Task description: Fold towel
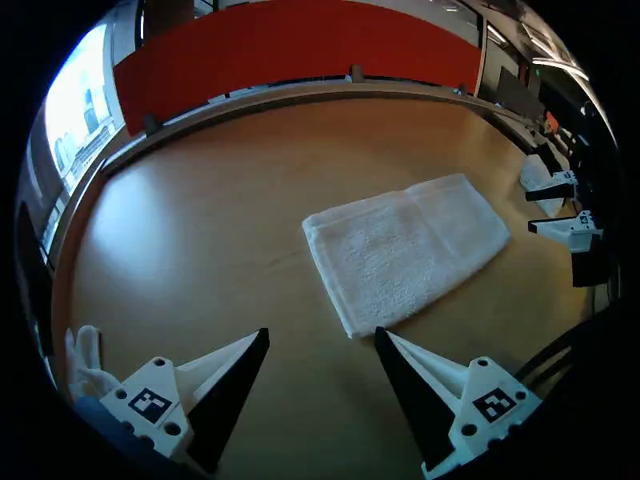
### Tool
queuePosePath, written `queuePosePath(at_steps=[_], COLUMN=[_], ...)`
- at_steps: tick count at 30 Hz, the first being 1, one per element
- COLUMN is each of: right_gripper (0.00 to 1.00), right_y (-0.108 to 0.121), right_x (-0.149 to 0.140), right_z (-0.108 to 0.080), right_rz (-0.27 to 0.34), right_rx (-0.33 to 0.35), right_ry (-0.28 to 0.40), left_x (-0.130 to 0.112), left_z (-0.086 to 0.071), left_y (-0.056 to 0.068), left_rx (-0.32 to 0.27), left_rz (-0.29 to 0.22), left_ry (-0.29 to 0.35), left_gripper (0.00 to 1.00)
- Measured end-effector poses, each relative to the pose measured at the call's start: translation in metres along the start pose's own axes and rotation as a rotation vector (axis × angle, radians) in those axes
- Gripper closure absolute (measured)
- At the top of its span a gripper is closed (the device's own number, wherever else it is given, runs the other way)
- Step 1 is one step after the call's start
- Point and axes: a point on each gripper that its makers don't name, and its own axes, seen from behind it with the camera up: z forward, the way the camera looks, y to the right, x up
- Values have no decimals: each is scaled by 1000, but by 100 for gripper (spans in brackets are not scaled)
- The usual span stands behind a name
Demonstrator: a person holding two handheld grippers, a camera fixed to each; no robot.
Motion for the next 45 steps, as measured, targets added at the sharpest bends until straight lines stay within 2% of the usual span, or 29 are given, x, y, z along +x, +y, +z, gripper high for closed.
queuePosePath(at_steps=[8, 24, 34, 38, 45], right_gripper=[1, 1, 1, 4, 16], right_y=[-5, -15, -17, -18, -18], right_x=[1, 2, -1, -7, -17], right_z=[4, 19, 26, 29, 34], right_rz=[-35, -136, -184, -190, -184], right_rx=[30, 118, 156, 172, 188], right_ry=[-2, -28, -52, -65, -95], left_x=[-7, -33, -41, -45, -54], left_z=[-10, -44, -56, -62, -69], left_y=[-5, -25, -34, -34, -37], left_rx=[22, 103, 145, 150, 163], left_rz=[-21, -157, -173, -189, -220], left_ry=[7, 44, 63, 75, 100], left_gripper=[2, 2, 2, 2, 2])
